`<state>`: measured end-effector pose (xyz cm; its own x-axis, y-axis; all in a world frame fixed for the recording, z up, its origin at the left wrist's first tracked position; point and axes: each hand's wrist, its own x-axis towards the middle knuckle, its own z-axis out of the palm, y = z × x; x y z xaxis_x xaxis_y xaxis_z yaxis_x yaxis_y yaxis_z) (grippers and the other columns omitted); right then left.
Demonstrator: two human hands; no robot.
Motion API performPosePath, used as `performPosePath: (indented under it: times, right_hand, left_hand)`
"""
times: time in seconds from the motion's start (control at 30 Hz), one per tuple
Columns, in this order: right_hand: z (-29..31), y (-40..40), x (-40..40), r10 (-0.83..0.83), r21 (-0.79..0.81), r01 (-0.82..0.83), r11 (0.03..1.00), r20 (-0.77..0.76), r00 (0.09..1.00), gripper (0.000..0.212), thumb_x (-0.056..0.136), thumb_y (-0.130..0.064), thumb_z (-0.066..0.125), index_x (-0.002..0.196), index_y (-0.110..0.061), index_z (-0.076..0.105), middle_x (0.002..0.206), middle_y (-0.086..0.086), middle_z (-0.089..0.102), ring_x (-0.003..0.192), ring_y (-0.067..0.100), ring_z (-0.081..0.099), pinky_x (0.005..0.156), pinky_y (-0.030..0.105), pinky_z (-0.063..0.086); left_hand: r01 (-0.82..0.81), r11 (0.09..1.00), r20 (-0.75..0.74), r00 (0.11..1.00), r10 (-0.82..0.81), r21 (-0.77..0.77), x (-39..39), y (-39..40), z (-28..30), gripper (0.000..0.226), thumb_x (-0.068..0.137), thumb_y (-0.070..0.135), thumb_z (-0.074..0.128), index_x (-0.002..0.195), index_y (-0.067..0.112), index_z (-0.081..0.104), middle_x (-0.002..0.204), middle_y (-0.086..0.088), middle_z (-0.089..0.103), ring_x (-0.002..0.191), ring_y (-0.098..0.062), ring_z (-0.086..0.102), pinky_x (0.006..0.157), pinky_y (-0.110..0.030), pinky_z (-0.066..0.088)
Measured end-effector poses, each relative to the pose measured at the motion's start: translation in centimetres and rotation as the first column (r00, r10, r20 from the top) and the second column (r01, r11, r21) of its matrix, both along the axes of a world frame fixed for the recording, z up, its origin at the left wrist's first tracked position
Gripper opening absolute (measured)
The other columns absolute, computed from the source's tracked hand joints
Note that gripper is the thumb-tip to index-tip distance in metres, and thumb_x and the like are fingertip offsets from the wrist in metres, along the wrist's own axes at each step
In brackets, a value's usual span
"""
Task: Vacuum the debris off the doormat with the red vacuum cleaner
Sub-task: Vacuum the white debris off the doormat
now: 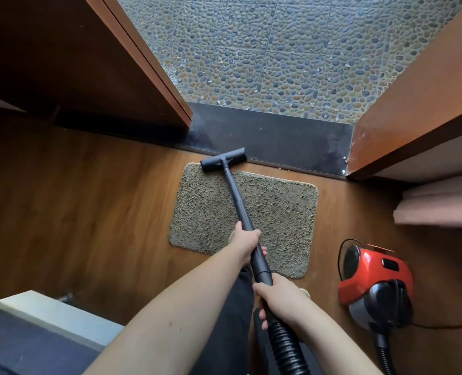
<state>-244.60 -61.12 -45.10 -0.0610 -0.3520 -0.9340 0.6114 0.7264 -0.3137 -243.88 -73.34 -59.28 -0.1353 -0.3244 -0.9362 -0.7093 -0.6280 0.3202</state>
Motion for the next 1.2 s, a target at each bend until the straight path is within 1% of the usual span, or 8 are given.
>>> performPosePath:
  times: [0.1, 0.33, 0.63, 0.73, 0.8, 0.87, 1.03, 1.2]
  right_hand:
    - [0.2, 1.9, 0.9, -0.007, 0.015, 0.008, 1.0, -0.005, 1.0, 0.007, 0.095, -0.01, 0.049, 0.096, -0.008, 0.043, 0.067, 0.009, 0.046, 0.036, 0.013, 0.048, 0.037, 0.024, 0.043]
    - [1.6, 5.6, 1.2, -0.003, -0.001, 0.003, 1.0, 0.006, 1.0, 0.013, 0.097, -0.012, 0.052, 0.1, -0.004, 0.043, 0.066, 0.011, 0.047, 0.04, 0.018, 0.049, 0.037, 0.027, 0.045]
    - [0.5, 4.0, 2.2, 0.094, 0.053, -0.093, 0.994, -0.018, 0.995, 0.019, 0.094, -0.018, 0.05, 0.105, -0.006, 0.041, 0.056, 0.009, 0.052, 0.046, 0.027, 0.053, 0.046, 0.034, 0.052]
    - [0.1, 1.5, 2.0, 0.131, 0.068, -0.129, 0.989, -0.038, 0.991, 0.018, 0.095, -0.016, 0.046, 0.107, -0.005, 0.039, 0.069, 0.012, 0.054, 0.04, 0.02, 0.053, 0.04, 0.029, 0.049]
    - [0.1, -0.1, 1.6, 0.174, 0.079, -0.169, 0.982, -0.066, 0.983, 0.016, 0.096, -0.014, 0.045, 0.107, -0.006, 0.038, 0.083, 0.017, 0.055, 0.03, 0.013, 0.051, 0.035, 0.023, 0.043]
    - [-0.2, -1.6, 0.9, 0.186, 0.075, -0.18, 0.981, -0.077, 0.98, 0.014, 0.096, -0.013, 0.044, 0.106, -0.007, 0.037, 0.087, 0.019, 0.056, 0.025, 0.012, 0.049, 0.033, 0.02, 0.04]
    - [-0.6, -3.4, -0.2, 0.049, -0.007, -0.049, 0.999, -0.003, 0.999, 0.002, 0.094, -0.01, 0.043, 0.095, -0.01, 0.041, 0.063, 0.013, 0.052, 0.03, 0.017, 0.048, 0.036, 0.021, 0.042]
    - [-0.4, -0.4, -0.8, -0.026, -0.029, 0.026, 0.999, -0.008, 1.0, 0.007, 0.093, -0.01, 0.049, 0.09, -0.009, 0.042, 0.06, 0.009, 0.048, 0.036, 0.017, 0.048, 0.039, 0.024, 0.044]
  left_hand:
    - [-0.01, 1.0, 0.008, 1.0, 0.01, 0.028, 0.6, 2.1, 0.9, 0.075, 0.098, 0.006, 0.047, 0.156, 0.03, 0.005, 0.129, -0.029, 0.05, 0.052, -0.023, 0.056, 0.036, -0.025, 0.049]
    - [-0.007, 0.998, 0.02, 1.0, 0.006, 0.063, 1.4, 5.9, 2.6, 0.078, 0.098, 0.006, 0.048, 0.157, 0.031, 0.004, 0.133, -0.021, 0.047, 0.049, -0.02, 0.055, 0.036, -0.024, 0.049]
    - [-0.004, 0.999, 0.006, 1.0, 0.004, 0.052, 2.5, 4.5, 1.7, 0.068, 0.099, 0.007, 0.047, 0.155, 0.025, 0.013, 0.105, -0.02, 0.051, 0.046, -0.019, 0.054, 0.037, -0.025, 0.049]
    - [-0.007, 1.0, 0.004, 1.0, 0.007, 0.02, 2.3, 2.4, 0.7, 0.059, 0.098, 0.007, 0.048, 0.149, 0.019, 0.021, 0.09, -0.019, 0.049, 0.042, -0.019, 0.053, 0.036, -0.025, 0.046]
    - [0.0, 1.0, -0.001, 1.0, 0.0, 0.016, 1.8, 1.0, 0.4, 0.058, 0.097, 0.005, 0.047, 0.148, 0.018, 0.02, 0.082, -0.017, 0.047, 0.044, -0.02, 0.051, 0.037, -0.024, 0.045]
    - [0.002, 1.0, -0.008, 1.0, -0.002, 0.015, 1.2, -0.5, 0.5, 0.06, 0.098, 0.004, 0.045, 0.148, 0.022, 0.018, 0.079, -0.016, 0.045, 0.048, -0.021, 0.048, 0.037, -0.024, 0.045]
    - [0.043, 0.998, 0.007, 0.999, -0.043, -0.035, -0.2, -3.2, 0.5, 0.056, 0.098, 0.002, 0.046, 0.145, 0.017, 0.021, 0.089, -0.019, 0.047, 0.053, -0.022, 0.051, 0.037, -0.024, 0.047]
    - [0.054, 0.998, 0.013, 0.998, -0.053, -0.012, -1.2, -0.8, 1.0, 0.063, 0.097, 0.002, 0.047, 0.15, 0.019, 0.017, 0.108, -0.023, 0.048, 0.053, -0.022, 0.054, 0.037, -0.025, 0.048]
